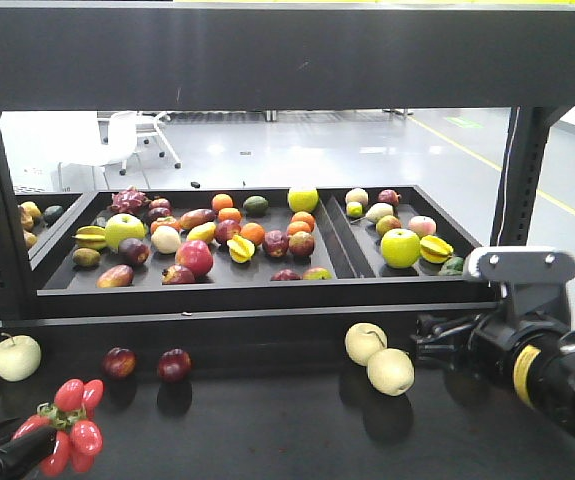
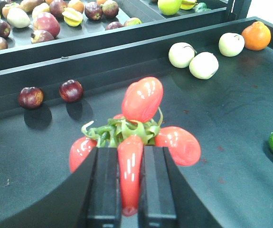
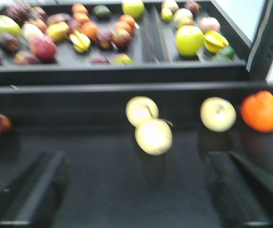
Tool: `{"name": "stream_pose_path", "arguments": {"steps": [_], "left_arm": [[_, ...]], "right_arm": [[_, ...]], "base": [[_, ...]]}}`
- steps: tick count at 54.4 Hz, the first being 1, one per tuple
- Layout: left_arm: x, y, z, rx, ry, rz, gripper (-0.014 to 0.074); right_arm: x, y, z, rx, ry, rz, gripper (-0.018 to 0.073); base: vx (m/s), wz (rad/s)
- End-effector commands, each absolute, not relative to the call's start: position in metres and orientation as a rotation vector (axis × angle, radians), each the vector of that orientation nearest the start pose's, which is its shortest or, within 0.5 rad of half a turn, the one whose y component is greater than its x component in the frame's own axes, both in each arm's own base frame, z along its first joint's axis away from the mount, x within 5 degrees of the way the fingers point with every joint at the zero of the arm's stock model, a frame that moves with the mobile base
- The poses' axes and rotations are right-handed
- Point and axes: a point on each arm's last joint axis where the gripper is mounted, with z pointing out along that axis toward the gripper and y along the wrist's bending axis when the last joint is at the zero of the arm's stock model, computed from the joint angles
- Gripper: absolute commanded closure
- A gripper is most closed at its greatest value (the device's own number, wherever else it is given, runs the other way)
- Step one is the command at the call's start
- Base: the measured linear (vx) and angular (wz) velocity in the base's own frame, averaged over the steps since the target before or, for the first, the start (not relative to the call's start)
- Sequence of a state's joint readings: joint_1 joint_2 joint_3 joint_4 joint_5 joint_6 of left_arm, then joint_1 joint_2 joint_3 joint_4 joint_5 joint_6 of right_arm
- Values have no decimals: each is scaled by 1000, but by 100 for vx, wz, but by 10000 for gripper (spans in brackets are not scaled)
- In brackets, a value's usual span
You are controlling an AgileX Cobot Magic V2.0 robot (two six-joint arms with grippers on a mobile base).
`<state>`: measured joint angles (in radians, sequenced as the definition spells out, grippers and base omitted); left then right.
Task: Pick snacks and fruit into basket
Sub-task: 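Reach right gripper down toward the green lime on the stand, then close right gripper on the green lime and lift it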
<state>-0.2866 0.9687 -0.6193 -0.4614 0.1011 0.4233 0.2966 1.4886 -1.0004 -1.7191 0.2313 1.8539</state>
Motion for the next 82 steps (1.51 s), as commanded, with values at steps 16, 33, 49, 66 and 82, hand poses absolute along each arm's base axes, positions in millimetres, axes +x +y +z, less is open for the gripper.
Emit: {"name": "stream_pose_path", "arguments": {"steps": [16, 33, 49, 66, 82], "left_arm": [[197, -59, 321, 217, 1803, -254, 599], [197, -59, 321, 217, 1803, -254, 599], [197, -59, 321, 217, 1803, -254, 599], [197, -59, 321, 217, 1803, -254, 599], [197, -59, 321, 217, 1803, -254, 599]], "right_arm": [[351, 72, 276, -2, 1980, -11, -128], [367, 68, 231, 23, 2138, 102, -95], [377, 63, 195, -18, 2215, -38, -78], [380, 66, 177, -72, 2261, -49, -56], [379, 73, 175, -101, 2281, 41, -57]], "base": [[0, 0], [0, 0], [0, 0], [0, 0], [0, 0]]}}
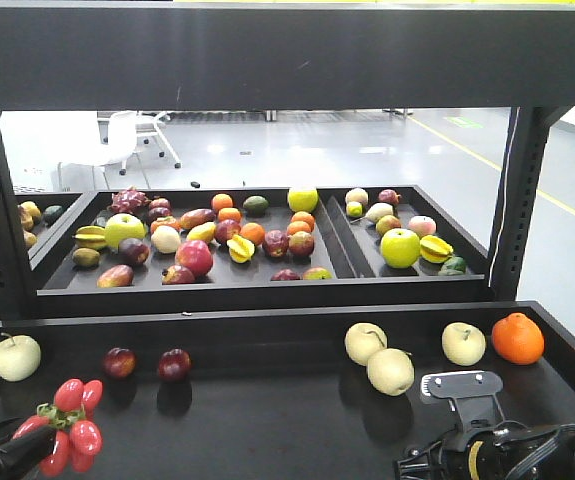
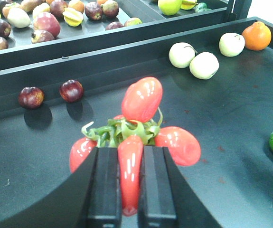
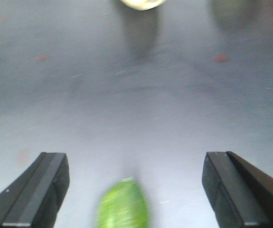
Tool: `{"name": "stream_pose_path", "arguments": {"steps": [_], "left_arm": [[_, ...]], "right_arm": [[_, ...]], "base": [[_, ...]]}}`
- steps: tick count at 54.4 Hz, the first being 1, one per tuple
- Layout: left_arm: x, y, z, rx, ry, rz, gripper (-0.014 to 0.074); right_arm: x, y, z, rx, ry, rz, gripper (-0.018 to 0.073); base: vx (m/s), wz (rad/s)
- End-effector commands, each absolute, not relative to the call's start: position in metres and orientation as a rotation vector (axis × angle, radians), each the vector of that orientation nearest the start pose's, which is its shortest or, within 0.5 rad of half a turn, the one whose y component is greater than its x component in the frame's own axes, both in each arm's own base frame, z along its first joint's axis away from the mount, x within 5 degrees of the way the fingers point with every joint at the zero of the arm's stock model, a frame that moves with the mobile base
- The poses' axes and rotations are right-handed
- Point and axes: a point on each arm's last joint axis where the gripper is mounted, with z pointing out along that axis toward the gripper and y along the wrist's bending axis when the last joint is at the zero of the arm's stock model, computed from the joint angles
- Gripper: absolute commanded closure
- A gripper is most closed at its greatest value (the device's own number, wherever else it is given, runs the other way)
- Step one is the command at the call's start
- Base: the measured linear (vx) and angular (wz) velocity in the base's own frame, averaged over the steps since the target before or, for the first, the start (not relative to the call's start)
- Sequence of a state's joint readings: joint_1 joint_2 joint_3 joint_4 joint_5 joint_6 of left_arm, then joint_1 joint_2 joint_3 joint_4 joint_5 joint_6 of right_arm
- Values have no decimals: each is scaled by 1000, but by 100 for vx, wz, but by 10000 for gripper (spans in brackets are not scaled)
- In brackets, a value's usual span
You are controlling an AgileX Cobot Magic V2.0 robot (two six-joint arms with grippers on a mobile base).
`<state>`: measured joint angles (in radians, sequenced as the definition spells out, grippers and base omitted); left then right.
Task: Pick snacks and fruit into basket
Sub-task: 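Close right gripper on the green lime and lift it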
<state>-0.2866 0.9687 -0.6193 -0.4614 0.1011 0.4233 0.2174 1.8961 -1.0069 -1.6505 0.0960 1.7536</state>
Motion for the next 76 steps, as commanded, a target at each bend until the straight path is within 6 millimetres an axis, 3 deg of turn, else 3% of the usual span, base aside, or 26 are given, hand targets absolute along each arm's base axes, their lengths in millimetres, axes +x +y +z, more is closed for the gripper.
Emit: {"name": "stream_pose_path", "arguments": {"steps": [1, 14, 46, 76], "left_arm": [[197, -59, 321, 217, 1803, -254, 599], [197, -59, 321, 217, 1803, -254, 599], [197, -59, 321, 217, 1803, -254, 599], [197, -59, 321, 217, 1803, -254, 599]], "right_arm": [[379, 73, 175, -100, 2281, 39, -57], [379, 73, 167, -101, 2299, 35, -57], [380, 77, 110, -68, 2460, 95, -57], [379, 74, 90, -40, 2509, 53, -57]], "base": [[0, 0], [0, 0], [0, 0], [0, 0]]}}
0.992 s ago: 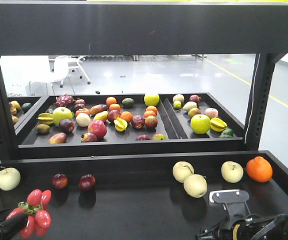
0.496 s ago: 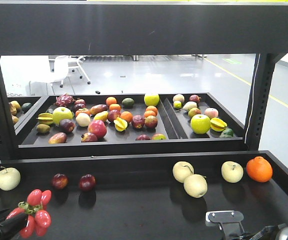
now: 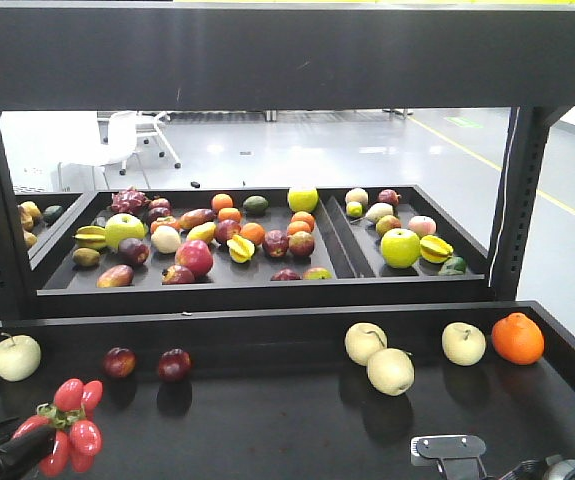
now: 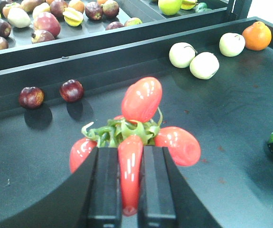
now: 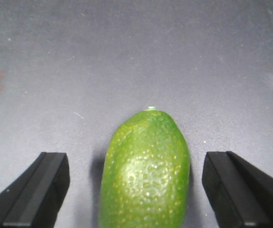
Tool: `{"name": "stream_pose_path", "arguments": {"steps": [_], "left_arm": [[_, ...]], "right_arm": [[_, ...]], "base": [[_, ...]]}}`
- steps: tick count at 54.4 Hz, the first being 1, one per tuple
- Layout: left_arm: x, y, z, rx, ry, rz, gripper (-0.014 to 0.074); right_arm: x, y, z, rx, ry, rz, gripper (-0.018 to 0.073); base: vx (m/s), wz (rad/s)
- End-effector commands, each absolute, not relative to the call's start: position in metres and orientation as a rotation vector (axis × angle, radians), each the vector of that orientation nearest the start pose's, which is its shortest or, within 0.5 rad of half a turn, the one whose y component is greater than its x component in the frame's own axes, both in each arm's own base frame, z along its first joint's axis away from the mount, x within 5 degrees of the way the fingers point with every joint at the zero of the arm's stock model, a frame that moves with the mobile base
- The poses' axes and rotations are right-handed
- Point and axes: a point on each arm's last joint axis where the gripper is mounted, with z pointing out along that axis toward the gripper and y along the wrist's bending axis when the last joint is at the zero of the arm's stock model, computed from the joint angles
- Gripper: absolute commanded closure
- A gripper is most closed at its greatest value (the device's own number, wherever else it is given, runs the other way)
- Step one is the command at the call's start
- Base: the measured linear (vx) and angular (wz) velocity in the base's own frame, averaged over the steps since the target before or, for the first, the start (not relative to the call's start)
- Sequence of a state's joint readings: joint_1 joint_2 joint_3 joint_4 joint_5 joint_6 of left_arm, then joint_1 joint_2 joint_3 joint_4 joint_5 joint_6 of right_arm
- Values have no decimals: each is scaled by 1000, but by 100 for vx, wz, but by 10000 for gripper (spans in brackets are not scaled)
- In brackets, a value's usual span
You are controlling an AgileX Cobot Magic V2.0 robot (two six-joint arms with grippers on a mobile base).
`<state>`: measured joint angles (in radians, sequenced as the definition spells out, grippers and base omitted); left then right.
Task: Pick snacks and fruit into basket
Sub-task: 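Close right gripper on the green lime and lift it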
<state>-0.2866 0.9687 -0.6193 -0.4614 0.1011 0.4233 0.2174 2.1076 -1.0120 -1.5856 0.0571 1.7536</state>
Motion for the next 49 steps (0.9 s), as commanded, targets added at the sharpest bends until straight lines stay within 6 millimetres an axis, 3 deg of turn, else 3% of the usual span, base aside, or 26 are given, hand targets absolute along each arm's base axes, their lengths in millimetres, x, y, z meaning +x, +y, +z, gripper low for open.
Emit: {"name": "stream_pose_path", "arguments": {"steps": [1, 25, 34, 41, 49], "left_arm": [[197, -59, 321, 217, 1803, -254, 599], [197, -59, 321, 217, 1803, -254, 599], [197, -59, 321, 217, 1803, -254, 599], [197, -59, 321, 217, 1803, -254, 599], [197, -59, 321, 217, 1803, -254, 599]], "right_arm": [[379, 74, 89, -40, 2510, 52, -57], [378, 73, 71, -31, 2554, 32, -51], [378, 73, 70, -39, 2557, 30, 1], [379, 72, 70, -66, 2551, 3, 153], [379, 72, 71, -80, 2547, 2, 505]], "base": [[0, 0], [0, 0], [0, 0], [0, 0], [0, 0]]}}
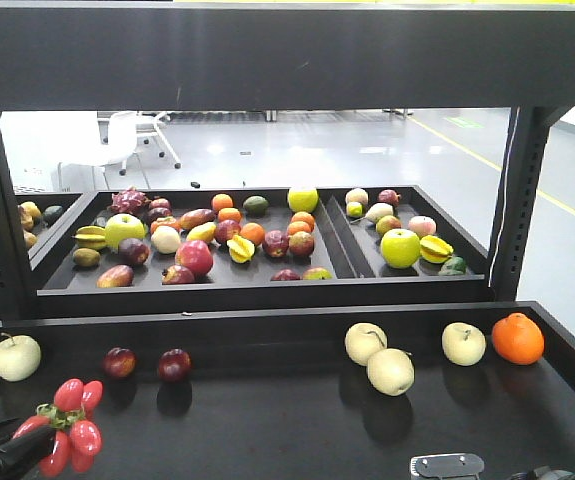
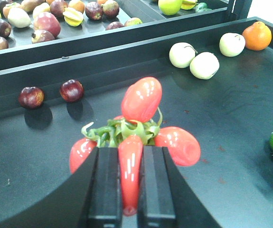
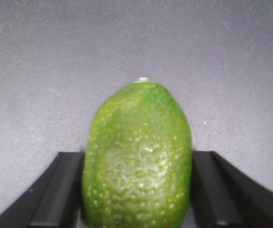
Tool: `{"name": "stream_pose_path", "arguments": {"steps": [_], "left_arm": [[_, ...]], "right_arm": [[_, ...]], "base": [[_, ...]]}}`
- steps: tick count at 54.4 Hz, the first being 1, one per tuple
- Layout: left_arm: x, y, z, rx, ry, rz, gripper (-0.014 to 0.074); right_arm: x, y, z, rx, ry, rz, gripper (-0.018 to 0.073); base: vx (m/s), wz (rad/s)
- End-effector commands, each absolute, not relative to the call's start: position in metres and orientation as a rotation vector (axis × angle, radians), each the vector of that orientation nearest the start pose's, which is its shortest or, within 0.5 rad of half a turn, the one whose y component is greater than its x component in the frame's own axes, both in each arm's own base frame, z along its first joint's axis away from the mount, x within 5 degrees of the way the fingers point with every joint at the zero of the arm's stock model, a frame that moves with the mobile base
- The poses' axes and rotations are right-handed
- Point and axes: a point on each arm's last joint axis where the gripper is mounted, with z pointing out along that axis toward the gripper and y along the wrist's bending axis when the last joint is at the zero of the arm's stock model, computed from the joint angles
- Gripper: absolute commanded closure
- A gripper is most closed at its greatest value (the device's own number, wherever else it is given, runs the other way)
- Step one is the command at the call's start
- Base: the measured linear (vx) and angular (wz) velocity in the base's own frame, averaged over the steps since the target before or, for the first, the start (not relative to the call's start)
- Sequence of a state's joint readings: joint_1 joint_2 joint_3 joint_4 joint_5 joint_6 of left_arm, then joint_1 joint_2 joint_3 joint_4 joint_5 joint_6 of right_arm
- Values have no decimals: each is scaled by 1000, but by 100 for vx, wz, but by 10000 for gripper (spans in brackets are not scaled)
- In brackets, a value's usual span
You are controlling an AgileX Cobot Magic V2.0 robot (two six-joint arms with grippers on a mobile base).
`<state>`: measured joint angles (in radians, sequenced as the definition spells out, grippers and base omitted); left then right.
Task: Pick snacks and fruit into basket
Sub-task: 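Close right gripper on the green lime and lift it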
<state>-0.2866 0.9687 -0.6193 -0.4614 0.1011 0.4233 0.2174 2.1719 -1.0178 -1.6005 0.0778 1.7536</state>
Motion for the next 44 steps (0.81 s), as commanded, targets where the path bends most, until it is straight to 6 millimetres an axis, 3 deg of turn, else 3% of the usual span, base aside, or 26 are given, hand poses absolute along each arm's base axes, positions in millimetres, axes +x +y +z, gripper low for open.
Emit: {"name": "stream_pose_path", "arguments": {"steps": [1, 2, 9, 15, 44], "left_arm": [[197, -59, 321, 217, 1803, -254, 599], [197, -59, 321, 217, 1803, -254, 599], [197, -59, 321, 217, 1803, -254, 599], [197, -59, 321, 217, 1803, -254, 599], [197, -59, 321, 217, 1803, -254, 599]], "right_arm": [[379, 72, 72, -83, 2544, 1, 540], [381, 73, 93, -102, 2492, 9, 573], [380, 74, 125, -114, 2414, 29, 571], [367, 75, 162, -117, 2337, 90, 571], [237, 62, 281, -197, 1988, 320, 568]], "base": [[0, 0], [0, 0], [0, 0], [0, 0], [0, 0]]}}
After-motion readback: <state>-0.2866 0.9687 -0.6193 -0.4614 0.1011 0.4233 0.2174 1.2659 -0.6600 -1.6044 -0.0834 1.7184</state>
